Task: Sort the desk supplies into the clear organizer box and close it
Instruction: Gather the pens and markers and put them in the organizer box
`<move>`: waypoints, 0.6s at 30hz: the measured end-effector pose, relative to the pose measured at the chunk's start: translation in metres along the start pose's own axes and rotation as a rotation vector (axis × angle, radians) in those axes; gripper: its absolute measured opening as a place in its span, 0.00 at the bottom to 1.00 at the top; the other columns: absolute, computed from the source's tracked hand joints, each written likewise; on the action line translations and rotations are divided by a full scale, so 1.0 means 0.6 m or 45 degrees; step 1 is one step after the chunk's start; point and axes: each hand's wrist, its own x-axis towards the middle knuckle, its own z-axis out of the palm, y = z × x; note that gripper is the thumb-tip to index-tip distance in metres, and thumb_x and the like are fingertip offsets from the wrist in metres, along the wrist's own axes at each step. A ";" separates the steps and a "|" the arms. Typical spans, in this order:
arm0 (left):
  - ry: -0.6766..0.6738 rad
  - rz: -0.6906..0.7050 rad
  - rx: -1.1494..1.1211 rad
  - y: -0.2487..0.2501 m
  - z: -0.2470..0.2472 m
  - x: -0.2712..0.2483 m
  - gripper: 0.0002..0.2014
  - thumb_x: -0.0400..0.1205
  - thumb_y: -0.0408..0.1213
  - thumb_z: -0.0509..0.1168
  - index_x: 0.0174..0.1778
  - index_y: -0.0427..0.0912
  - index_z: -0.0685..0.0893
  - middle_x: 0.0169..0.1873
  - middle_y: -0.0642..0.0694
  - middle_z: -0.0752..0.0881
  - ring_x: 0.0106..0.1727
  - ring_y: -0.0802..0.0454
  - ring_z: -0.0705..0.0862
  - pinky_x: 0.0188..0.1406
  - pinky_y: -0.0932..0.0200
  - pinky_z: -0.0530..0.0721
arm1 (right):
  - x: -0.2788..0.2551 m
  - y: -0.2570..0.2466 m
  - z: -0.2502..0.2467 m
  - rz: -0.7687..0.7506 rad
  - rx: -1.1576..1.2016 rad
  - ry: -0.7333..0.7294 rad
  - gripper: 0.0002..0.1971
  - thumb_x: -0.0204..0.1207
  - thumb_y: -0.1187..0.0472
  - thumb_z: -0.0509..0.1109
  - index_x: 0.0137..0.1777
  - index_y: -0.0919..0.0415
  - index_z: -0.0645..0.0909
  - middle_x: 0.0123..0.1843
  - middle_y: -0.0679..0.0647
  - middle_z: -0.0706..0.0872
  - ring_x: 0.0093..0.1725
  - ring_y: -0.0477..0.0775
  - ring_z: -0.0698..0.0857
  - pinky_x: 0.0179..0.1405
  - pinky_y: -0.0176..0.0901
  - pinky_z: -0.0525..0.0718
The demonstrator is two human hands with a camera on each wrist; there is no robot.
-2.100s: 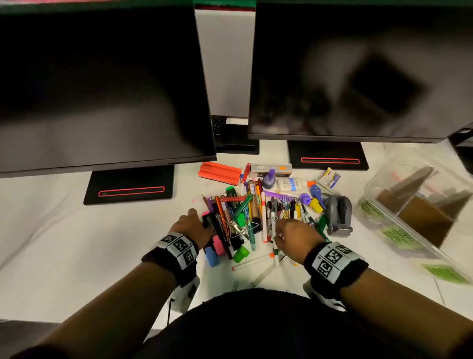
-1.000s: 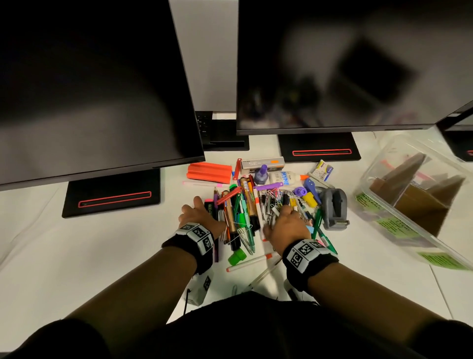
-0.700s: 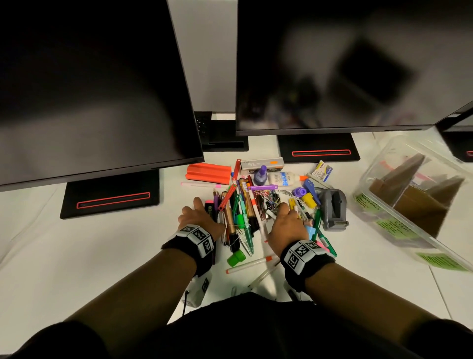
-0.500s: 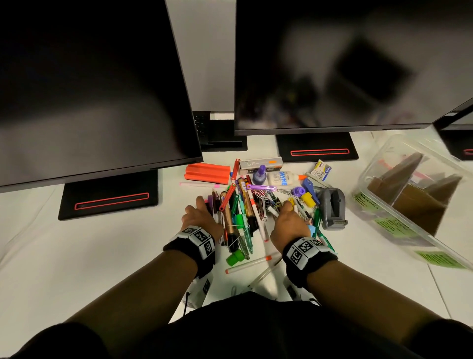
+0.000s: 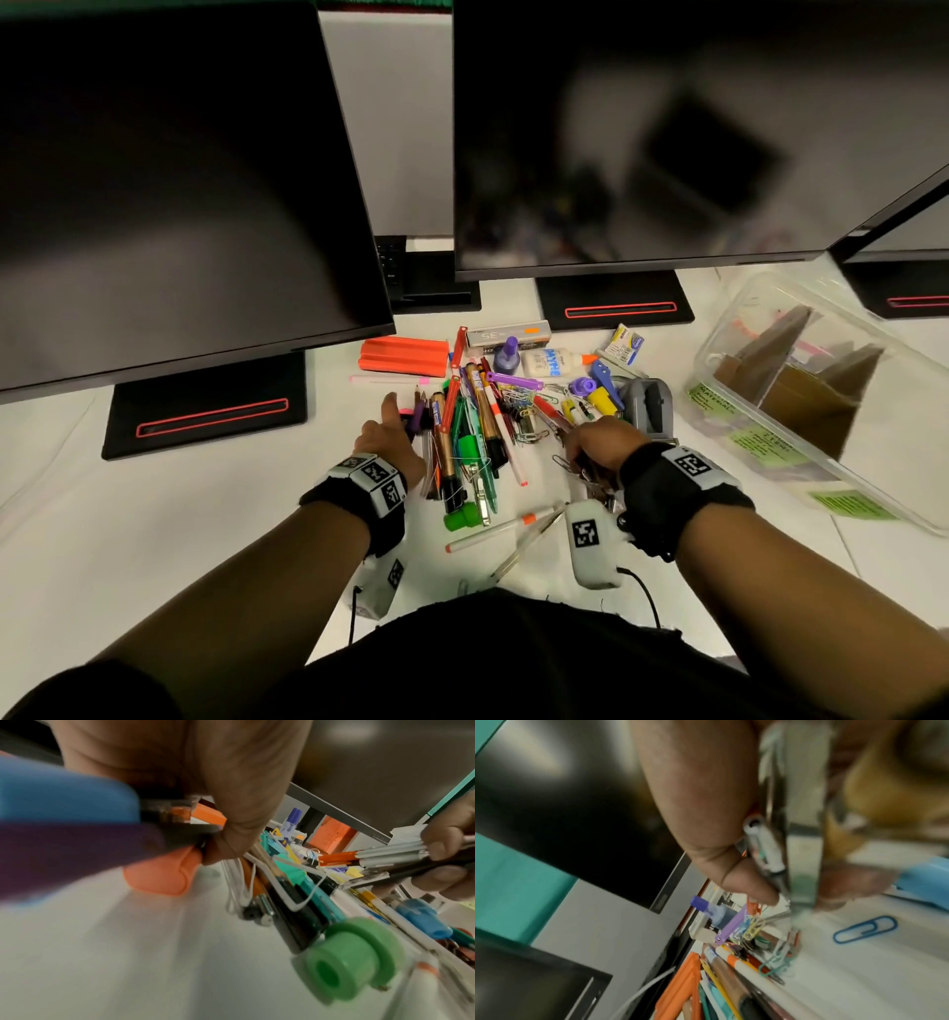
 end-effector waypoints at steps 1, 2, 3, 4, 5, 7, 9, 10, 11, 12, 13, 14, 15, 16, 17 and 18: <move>0.004 0.014 -0.014 -0.002 -0.002 0.001 0.47 0.74 0.30 0.67 0.82 0.47 0.43 0.62 0.36 0.78 0.60 0.38 0.82 0.55 0.50 0.83 | 0.000 0.001 -0.001 -0.002 0.055 -0.001 0.14 0.73 0.70 0.63 0.25 0.65 0.76 0.19 0.56 0.78 0.20 0.53 0.77 0.21 0.33 0.73; 0.003 0.021 -0.032 -0.004 -0.004 0.002 0.47 0.74 0.30 0.66 0.82 0.47 0.43 0.59 0.36 0.81 0.56 0.39 0.84 0.53 0.49 0.85 | 0.001 0.004 -0.002 -0.008 0.116 0.001 0.13 0.73 0.70 0.63 0.27 0.65 0.76 0.25 0.58 0.79 0.29 0.57 0.78 0.30 0.38 0.76; -0.004 0.023 -0.055 -0.006 -0.007 0.002 0.47 0.74 0.30 0.66 0.82 0.47 0.42 0.56 0.37 0.83 0.52 0.39 0.85 0.51 0.48 0.86 | 0.001 0.006 -0.003 -0.007 0.180 0.005 0.11 0.72 0.72 0.64 0.28 0.65 0.77 0.30 0.60 0.79 0.36 0.60 0.79 0.39 0.44 0.78; -0.020 0.014 -0.084 -0.007 -0.009 0.002 0.47 0.75 0.29 0.65 0.82 0.48 0.42 0.53 0.38 0.84 0.48 0.40 0.86 0.47 0.48 0.87 | 0.000 0.008 -0.004 -0.010 0.236 -0.001 0.10 0.71 0.73 0.63 0.29 0.65 0.77 0.33 0.62 0.79 0.39 0.62 0.79 0.44 0.49 0.78; -0.037 0.003 -0.118 -0.009 -0.012 0.001 0.46 0.76 0.29 0.65 0.82 0.48 0.41 0.49 0.39 0.84 0.44 0.41 0.85 0.41 0.50 0.86 | -0.002 0.010 -0.004 -0.006 0.309 -0.015 0.09 0.71 0.74 0.62 0.30 0.66 0.77 0.33 0.63 0.79 0.38 0.63 0.79 0.44 0.50 0.79; -0.069 -0.003 -0.176 -0.012 -0.021 -0.005 0.45 0.78 0.29 0.63 0.82 0.50 0.40 0.41 0.43 0.82 0.35 0.45 0.82 0.32 0.54 0.81 | -0.010 0.015 -0.005 0.007 0.507 -0.053 0.08 0.73 0.74 0.59 0.35 0.69 0.75 0.30 0.65 0.79 0.26 0.60 0.80 0.30 0.44 0.82; -0.098 0.010 -0.207 -0.014 -0.032 -0.012 0.44 0.79 0.30 0.62 0.82 0.50 0.39 0.43 0.44 0.80 0.33 0.46 0.81 0.29 0.55 0.80 | -0.017 0.018 -0.008 -0.013 0.656 -0.090 0.07 0.75 0.74 0.56 0.37 0.70 0.74 0.28 0.64 0.78 0.16 0.56 0.78 0.17 0.36 0.80; -0.110 0.012 -0.222 -0.014 -0.037 -0.015 0.43 0.79 0.30 0.61 0.82 0.51 0.39 0.49 0.41 0.81 0.33 0.45 0.82 0.29 0.56 0.81 | -0.020 0.018 -0.010 -0.031 0.723 -0.111 0.08 0.75 0.74 0.56 0.38 0.70 0.74 0.29 0.64 0.77 0.16 0.55 0.78 0.15 0.34 0.79; -0.110 0.014 -0.231 -0.014 -0.041 -0.017 0.43 0.80 0.30 0.61 0.82 0.52 0.39 0.58 0.38 0.81 0.33 0.45 0.82 0.28 0.56 0.81 | -0.023 0.020 -0.013 -0.054 0.787 -0.139 0.07 0.75 0.74 0.55 0.39 0.70 0.74 0.30 0.64 0.77 0.17 0.56 0.78 0.15 0.35 0.78; -0.104 0.011 -0.238 -0.015 -0.045 -0.019 0.42 0.80 0.31 0.60 0.82 0.52 0.39 0.64 0.36 0.79 0.32 0.45 0.81 0.26 0.57 0.80 | -0.025 0.021 -0.015 -0.070 0.841 -0.175 0.07 0.75 0.73 0.55 0.41 0.70 0.74 0.31 0.64 0.77 0.19 0.57 0.78 0.16 0.36 0.79; -0.092 0.015 -0.243 -0.014 -0.047 -0.022 0.42 0.81 0.31 0.60 0.82 0.52 0.39 0.67 0.36 0.78 0.30 0.46 0.80 0.24 0.58 0.79 | -0.027 0.024 -0.019 -0.087 0.880 -0.208 0.07 0.75 0.72 0.55 0.44 0.71 0.75 0.32 0.63 0.77 0.22 0.57 0.79 0.18 0.37 0.79; -0.086 0.020 -0.248 -0.013 -0.051 -0.024 0.42 0.81 0.31 0.60 0.82 0.53 0.39 0.68 0.36 0.77 0.29 0.47 0.80 0.23 0.58 0.79 | -0.028 0.026 -0.023 -0.105 0.906 -0.240 0.08 0.76 0.72 0.55 0.47 0.71 0.76 0.32 0.62 0.78 0.23 0.57 0.80 0.19 0.37 0.80; -0.087 0.032 -0.257 -0.011 -0.054 -0.028 0.41 0.81 0.31 0.59 0.82 0.53 0.39 0.69 0.36 0.77 0.28 0.48 0.79 0.23 0.58 0.79 | -0.028 0.029 -0.027 -0.117 0.930 -0.266 0.10 0.75 0.72 0.55 0.49 0.70 0.77 0.32 0.61 0.79 0.24 0.57 0.81 0.21 0.39 0.81; -0.090 0.048 -0.274 -0.006 -0.057 -0.031 0.41 0.81 0.31 0.59 0.82 0.53 0.39 0.69 0.36 0.77 0.27 0.48 0.79 0.23 0.59 0.78 | -0.029 0.033 -0.035 -0.129 0.945 -0.290 0.10 0.75 0.72 0.55 0.50 0.70 0.77 0.31 0.60 0.80 0.25 0.57 0.83 0.23 0.40 0.83; -0.092 0.070 -0.286 0.000 -0.060 -0.035 0.41 0.81 0.31 0.59 0.82 0.52 0.39 0.68 0.37 0.77 0.26 0.48 0.78 0.22 0.59 0.77 | -0.029 0.036 -0.041 -0.139 0.947 -0.311 0.10 0.75 0.73 0.55 0.49 0.70 0.77 0.29 0.59 0.82 0.25 0.56 0.84 0.25 0.42 0.85; -0.090 0.095 -0.292 0.010 -0.062 -0.038 0.40 0.82 0.32 0.58 0.83 0.51 0.39 0.64 0.38 0.79 0.26 0.49 0.78 0.22 0.60 0.76 | -0.031 0.038 -0.052 -0.149 0.949 -0.321 0.10 0.75 0.73 0.54 0.46 0.69 0.78 0.28 0.58 0.83 0.25 0.56 0.86 0.27 0.44 0.86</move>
